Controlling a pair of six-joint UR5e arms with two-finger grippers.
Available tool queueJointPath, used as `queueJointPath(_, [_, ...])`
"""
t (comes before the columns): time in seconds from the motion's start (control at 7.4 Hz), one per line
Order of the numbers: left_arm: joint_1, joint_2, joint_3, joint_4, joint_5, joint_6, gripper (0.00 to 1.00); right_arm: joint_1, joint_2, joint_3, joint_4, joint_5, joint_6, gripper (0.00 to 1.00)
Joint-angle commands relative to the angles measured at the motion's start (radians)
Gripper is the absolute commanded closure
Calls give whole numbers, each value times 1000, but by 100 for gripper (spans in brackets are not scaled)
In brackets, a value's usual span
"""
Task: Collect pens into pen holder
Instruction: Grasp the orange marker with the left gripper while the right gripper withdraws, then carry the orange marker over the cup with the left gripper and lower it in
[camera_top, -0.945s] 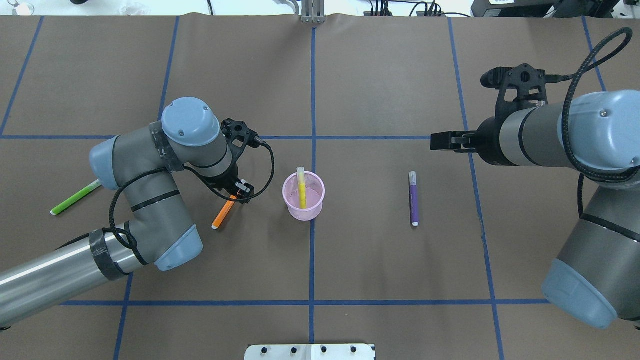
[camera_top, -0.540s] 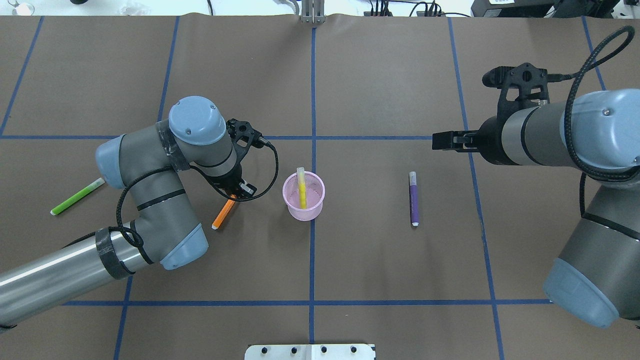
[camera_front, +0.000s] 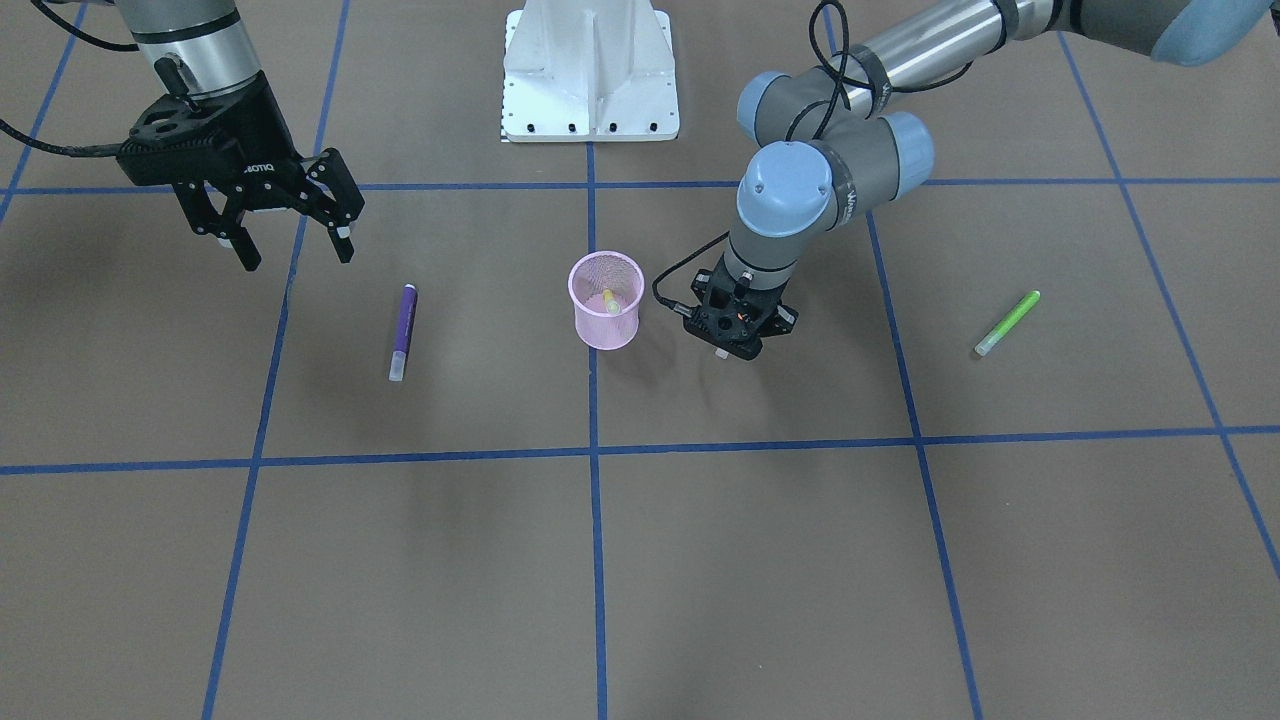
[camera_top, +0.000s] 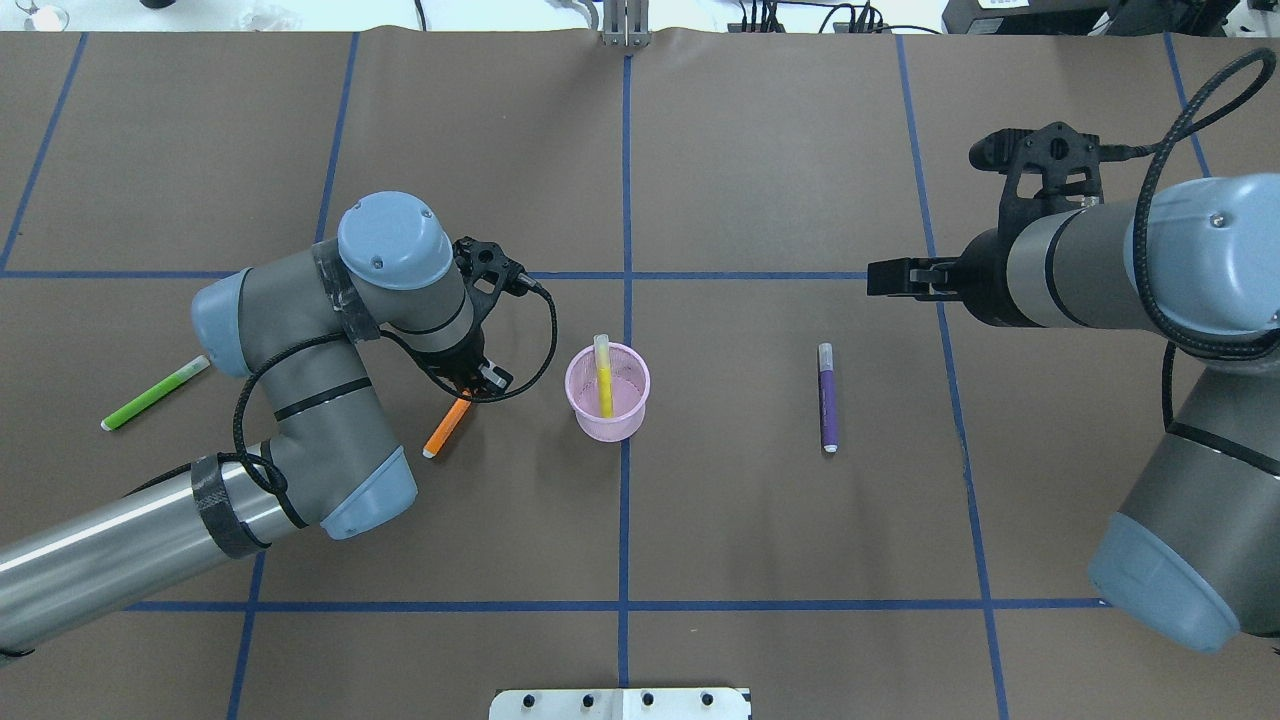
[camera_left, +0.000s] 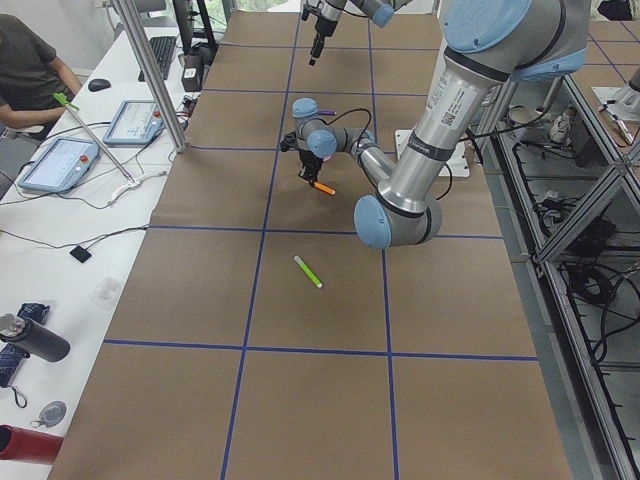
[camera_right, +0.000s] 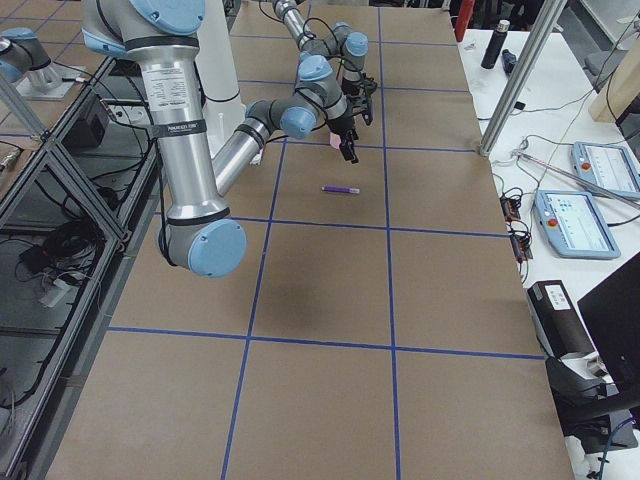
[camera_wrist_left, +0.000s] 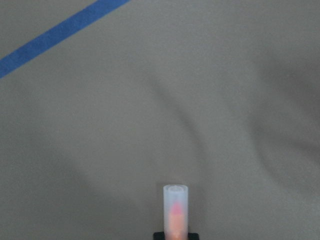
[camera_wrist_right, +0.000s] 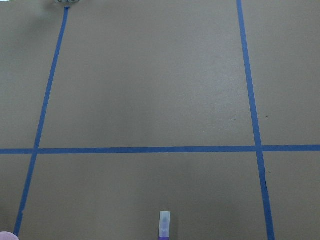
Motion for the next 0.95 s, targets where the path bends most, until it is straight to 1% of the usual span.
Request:
queueJointPath(0.0, [-13, 0, -66, 23, -18, 0, 100, 38, -1, 1, 0, 26, -4, 0])
queueJointPath(0.14, [-35, 1, -140, 58, -31, -2, 100, 71, -4, 1, 0, 73, -10, 0])
queueJointPath(0.27, [-38, 1, -194, 65, -19, -20, 100, 100, -9, 1, 0, 103, -21, 0])
queueJointPath(0.41, [-29, 13, -250, 62, 77, -76, 100, 134, -21, -2, -2, 141, -34, 0])
queueJointPath(0.54, [-15, -3, -287, 57, 206, -116, 100, 183, -41, -13, -2, 199, -91, 0])
queueJointPath(0.68, [-1, -23, -314, 51, 222, -123, 100, 231, -68, -19, -2, 241, -166, 0])
queueJointPath(0.81, [0, -40, -330, -4, 230, -162, 100, 260, -78, -29, -3, 261, -194, 0])
